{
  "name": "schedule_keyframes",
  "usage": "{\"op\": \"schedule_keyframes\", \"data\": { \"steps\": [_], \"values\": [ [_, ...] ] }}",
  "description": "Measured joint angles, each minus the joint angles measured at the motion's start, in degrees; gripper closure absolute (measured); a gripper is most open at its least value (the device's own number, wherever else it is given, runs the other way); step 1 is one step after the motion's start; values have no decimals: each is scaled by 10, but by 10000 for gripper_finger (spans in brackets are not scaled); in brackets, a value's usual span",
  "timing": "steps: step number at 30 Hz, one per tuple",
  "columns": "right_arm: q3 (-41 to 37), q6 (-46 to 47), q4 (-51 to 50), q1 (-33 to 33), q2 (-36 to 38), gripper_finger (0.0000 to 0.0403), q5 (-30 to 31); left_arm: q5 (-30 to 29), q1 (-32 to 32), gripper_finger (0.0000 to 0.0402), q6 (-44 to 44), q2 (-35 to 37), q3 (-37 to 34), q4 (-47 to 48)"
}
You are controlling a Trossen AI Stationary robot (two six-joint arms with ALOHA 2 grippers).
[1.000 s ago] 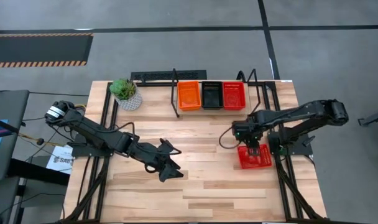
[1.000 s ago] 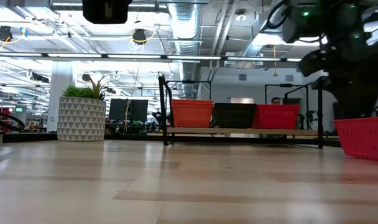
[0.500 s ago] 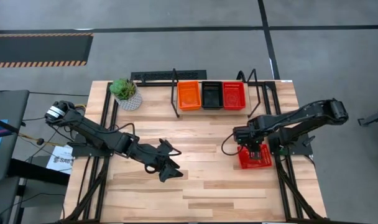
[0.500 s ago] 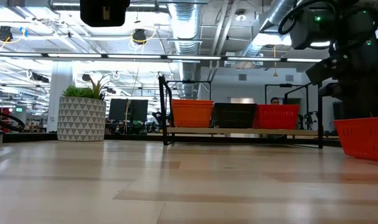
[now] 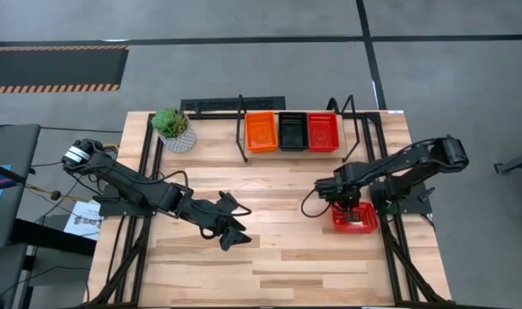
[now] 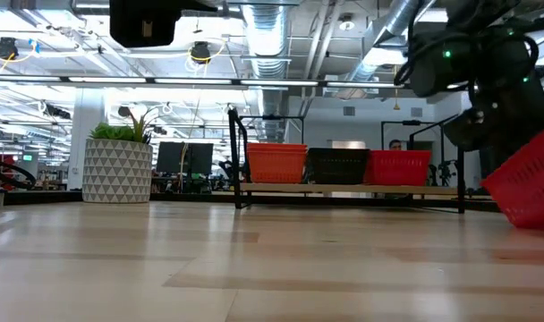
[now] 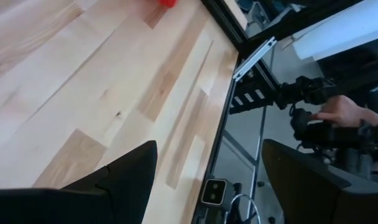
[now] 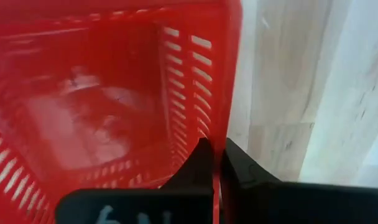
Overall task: Stack baskets on shelf by color
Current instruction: Stack the red bin on top of the red stacked bins on the shelf
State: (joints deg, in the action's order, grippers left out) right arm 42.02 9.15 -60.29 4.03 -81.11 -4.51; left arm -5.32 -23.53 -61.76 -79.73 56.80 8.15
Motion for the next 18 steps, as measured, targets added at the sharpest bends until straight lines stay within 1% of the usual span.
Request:
{"op": "schedule_keyframes", "data": {
  "steps": [3, 9, 13, 18],
  "values": [
    [23, 18, 7, -3, 3, 396, -3, 0, 0, 123, 0, 0, 0, 7],
    [104, 69, 11, -39, 52, 399, 19, -4, 0, 123, 9, 0, 0, 5],
    [172, 119, 1, -92, 82, 401, 42, -7, 2, 123, 10, 0, 0, 7],
    [285, 217, -37, -185, 96, 402, 70, -5, 12, 123, 11, 0, 0, 11]
  ]
}}
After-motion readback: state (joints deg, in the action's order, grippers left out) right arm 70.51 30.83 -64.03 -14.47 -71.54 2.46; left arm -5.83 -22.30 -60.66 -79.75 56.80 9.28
